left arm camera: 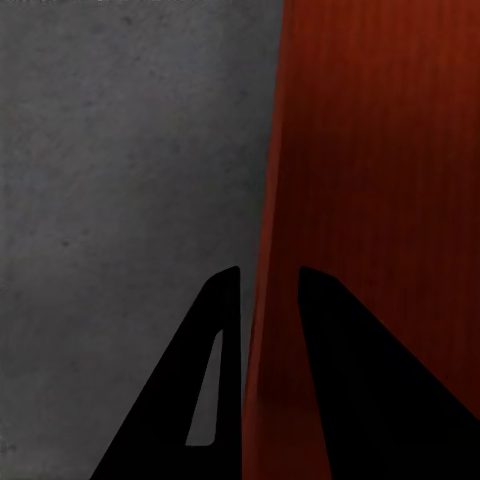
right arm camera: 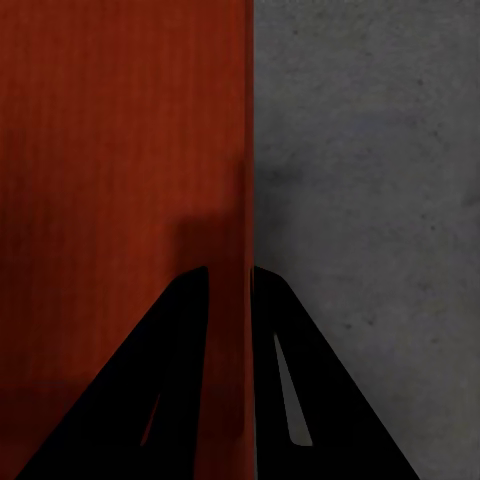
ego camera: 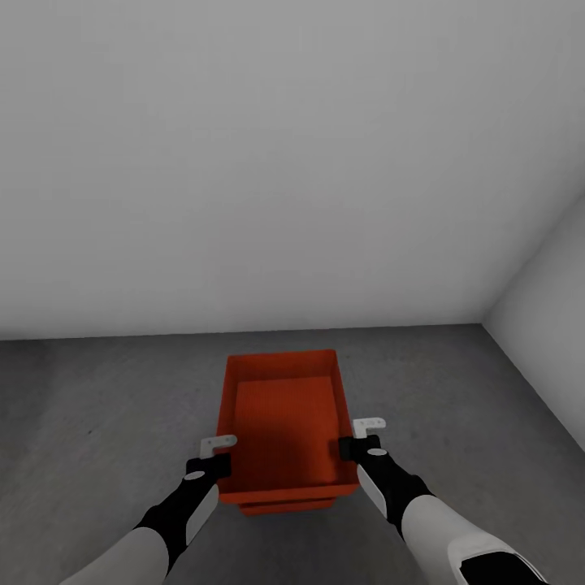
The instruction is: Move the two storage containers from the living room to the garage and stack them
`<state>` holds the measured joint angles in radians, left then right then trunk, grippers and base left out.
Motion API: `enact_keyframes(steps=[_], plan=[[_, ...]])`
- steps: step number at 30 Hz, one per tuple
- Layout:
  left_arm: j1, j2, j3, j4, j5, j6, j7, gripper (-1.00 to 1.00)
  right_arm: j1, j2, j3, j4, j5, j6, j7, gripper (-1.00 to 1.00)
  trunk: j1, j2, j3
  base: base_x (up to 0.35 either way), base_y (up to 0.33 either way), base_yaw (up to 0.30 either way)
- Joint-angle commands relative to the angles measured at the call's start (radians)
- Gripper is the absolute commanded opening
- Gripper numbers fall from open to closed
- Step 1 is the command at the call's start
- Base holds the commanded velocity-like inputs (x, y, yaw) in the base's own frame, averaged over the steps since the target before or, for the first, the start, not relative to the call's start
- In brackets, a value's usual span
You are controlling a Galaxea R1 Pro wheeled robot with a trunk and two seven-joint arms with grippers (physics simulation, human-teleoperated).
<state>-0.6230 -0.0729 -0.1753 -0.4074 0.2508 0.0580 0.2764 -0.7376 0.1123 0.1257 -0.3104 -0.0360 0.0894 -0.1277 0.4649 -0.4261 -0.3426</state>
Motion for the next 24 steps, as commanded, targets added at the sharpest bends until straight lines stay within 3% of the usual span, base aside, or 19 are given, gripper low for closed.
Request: enact_keyframes(steps=[1, 24], plan=[[0.0, 0.001, 0.014, -0.001, 0.061, 0.006, 0.016, -1.0, -0.001, 0.0, -0.029, -0.006, -0.018, -0.036, -0.012, -1.0, 0.004, -0.009, -0.005, 0.0, 0.0, 0.0], [0.0, 0.001, 0.014, 0.003, 0.062, 0.006, 0.017, -1.0, -0.001, -0.001, -0.029, -0.006, -0.016, -0.035, -0.013, -1.0, 0.092, -0.17, -0.077, 0.0, 0.0, 0.0]])
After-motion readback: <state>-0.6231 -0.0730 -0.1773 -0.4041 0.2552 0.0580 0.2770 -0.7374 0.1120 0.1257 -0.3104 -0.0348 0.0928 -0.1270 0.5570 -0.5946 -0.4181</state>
